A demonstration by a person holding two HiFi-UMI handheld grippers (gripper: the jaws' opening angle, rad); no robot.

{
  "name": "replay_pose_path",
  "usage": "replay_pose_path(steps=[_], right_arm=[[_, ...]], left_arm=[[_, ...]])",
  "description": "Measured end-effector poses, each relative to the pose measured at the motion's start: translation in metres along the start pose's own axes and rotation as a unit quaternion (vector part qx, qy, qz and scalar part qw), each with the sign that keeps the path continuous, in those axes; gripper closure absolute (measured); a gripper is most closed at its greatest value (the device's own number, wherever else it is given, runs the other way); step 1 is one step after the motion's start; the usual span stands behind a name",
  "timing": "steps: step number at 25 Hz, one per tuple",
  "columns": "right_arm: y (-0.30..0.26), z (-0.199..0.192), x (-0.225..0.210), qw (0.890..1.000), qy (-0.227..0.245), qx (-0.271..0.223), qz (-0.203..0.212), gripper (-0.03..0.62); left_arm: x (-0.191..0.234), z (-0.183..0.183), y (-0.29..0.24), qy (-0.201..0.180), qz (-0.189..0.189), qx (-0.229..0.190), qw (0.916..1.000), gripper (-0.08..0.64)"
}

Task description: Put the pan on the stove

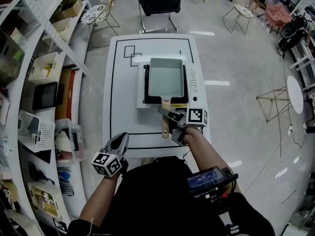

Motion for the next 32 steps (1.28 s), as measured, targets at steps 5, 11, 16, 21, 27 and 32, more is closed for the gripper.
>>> replay_pose_path(steps=[5,11,16,21,27,32], right_arm=[[0.001,0.002,0.000,1.000,0.000,-0.003,0.001,0.446],[0.004,0.006,0.000,1.000,0.018,-0.017,-0.001,0.437],[0.008,0.008,-0.001,0.998,0.036,-0.043,-0.005,0.410],[0.021,0.012,0.001,0.996,0.048,-0.076,-0.007,0.385],[0.053,0.013,-0.004,0.991,0.060,-0.115,-0.025,0.385],[0.082,0.007,-0.005,0.983,0.098,-0.146,-0.050,0.504]], left_arm=[[-0.003,0.000,-0.004,-0.001,-0.008,0.003,1.0000,0.551],[-0.004,0.000,-0.004,-0.002,-0.011,0.007,0.9999,0.551],[-0.006,-0.002,-0.003,-0.003,-0.015,0.009,0.9998,0.551],[-0.009,-0.003,-0.004,-0.008,-0.025,0.014,0.9996,0.551],[-0.021,-0.008,-0.010,-0.012,-0.043,0.024,0.9987,0.551],[-0.032,-0.005,-0.016,-0.029,-0.066,0.027,0.9970,0.551]])
Point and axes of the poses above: the fingertips, and each gripper's own axes: y backward along the fingers, x to its left, z out of its top, the point moved 2 cm from there along y, backward along the fingers, and after that the axes turned 7 degrees about -z, right-handed, at the moved point
